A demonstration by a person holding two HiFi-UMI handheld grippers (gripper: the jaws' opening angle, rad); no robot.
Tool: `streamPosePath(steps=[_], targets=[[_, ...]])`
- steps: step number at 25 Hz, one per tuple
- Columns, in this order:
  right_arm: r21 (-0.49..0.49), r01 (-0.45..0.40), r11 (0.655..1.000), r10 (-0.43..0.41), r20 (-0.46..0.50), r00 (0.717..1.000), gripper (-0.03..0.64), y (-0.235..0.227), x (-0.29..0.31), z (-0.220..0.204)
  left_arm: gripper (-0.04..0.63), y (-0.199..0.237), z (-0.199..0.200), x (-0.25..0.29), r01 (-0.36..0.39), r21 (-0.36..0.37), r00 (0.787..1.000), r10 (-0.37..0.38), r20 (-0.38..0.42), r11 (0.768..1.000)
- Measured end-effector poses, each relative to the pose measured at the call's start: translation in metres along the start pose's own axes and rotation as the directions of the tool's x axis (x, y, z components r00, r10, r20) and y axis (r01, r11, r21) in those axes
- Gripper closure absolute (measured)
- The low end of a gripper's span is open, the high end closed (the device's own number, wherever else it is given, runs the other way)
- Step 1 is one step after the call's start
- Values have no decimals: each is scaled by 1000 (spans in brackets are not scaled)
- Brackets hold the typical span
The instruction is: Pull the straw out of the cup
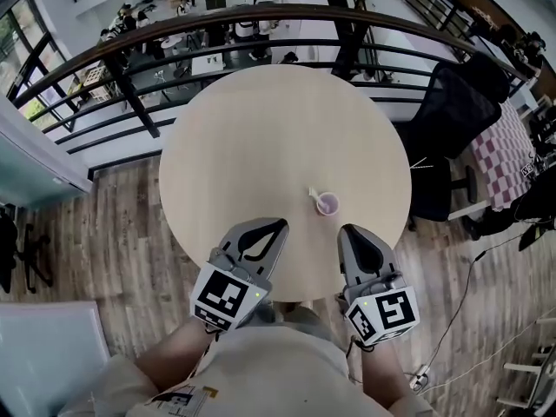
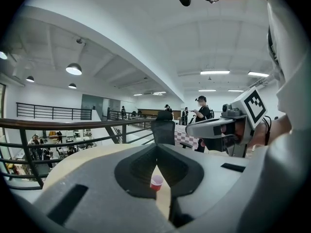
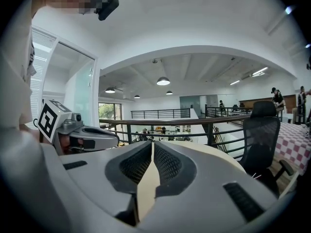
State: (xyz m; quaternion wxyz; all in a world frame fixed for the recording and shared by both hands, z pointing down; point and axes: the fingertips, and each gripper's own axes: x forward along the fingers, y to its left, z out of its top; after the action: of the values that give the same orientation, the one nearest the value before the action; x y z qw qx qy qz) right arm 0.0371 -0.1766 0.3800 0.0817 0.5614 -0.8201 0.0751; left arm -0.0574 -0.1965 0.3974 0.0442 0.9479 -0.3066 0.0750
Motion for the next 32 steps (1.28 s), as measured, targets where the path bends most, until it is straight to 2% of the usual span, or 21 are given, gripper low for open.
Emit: streamPosePath(steps=[7,27,30,32], targets=[[-20,-15,1000,15,-8,1000,589,-12,8,4,583,2,2,7,-21,-23,1000,21,0,1000],[-15,-104,995,103,-39,994,588,-49,6,-19,583,-23,3,46,-83,-20,996,82,-27,996],[-11,-127,992,126,-56,990,580,-51,12,-23,583,-19,5,50,-92,-21,996,91,-25,996],[16,-158,987,159,-58,986,545,-51,17,-23,582,-16,8,53,-99,-19,995,98,-20,995]])
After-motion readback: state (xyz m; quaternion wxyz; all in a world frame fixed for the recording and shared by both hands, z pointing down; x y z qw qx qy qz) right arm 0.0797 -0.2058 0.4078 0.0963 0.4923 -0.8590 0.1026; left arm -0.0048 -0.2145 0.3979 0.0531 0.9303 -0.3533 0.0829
